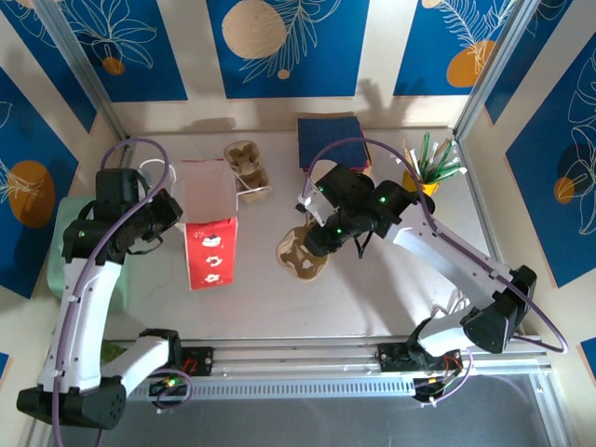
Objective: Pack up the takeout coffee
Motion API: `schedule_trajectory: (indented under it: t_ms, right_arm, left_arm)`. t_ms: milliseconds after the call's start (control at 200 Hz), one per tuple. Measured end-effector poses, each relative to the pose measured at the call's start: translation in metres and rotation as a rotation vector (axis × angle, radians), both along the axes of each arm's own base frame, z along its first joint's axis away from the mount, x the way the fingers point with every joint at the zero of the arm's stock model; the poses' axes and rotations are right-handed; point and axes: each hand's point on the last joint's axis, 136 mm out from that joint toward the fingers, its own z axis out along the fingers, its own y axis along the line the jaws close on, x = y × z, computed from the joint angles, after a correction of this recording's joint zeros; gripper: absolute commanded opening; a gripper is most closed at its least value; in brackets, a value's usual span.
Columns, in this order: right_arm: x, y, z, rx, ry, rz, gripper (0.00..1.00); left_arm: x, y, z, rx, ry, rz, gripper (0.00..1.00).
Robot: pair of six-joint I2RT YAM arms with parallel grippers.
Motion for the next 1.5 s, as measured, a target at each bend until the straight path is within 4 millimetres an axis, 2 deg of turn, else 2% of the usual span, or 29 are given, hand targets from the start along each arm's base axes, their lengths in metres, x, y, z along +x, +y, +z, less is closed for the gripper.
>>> schedule_trajectory:
  t_ms: [145,305,420,630,775,1050,1236,1496]
  right_arm:
    - [-0.002,-0.004,0.015,0.019,-0.025,0.003,0.39]
    - [-0.006,-0.009,0.019,0.009,-0.023,0.006,0.39]
    - [-0.012,-0.014,0.021,-0.002,-0.024,0.008,0.39]
    - [-0.025,-0.026,0.040,0.022,-0.063,0.010,0.39]
    - [-0.032,-0.032,0.048,0.027,-0.061,0.014,0.39]
    - [-0.047,-0.043,0.052,0.017,-0.033,0.024,0.39]
    - [-0.058,-0.045,0.075,0.077,-0.049,0.043,0.39]
    - [-0.081,-0.039,0.108,0.204,-0.063,0.119,0.39]
  left_arm:
    - [-0.008,-0.020,-0.002,-0.033,-0.005,-0.076,0.00]
    - [-0.012,-0.041,-0.012,-0.065,0.011,-0.138,0.00]
    - [-0.010,-0.053,-0.008,-0.097,-0.009,-0.175,0.00]
    - [-0.003,-0.067,-0.002,-0.146,-0.053,-0.210,0.00]
    - [-0.001,-0.078,-0.006,-0.166,-0.054,-0.231,0.00]
    - [0.003,-0.104,-0.019,-0.179,-0.033,-0.288,0.00]
    - [0.003,-0.124,-0.025,-0.174,-0.028,-0.337,0.00]
    - [0.005,-0.139,-0.029,-0.185,-0.036,-0.351,0.00]
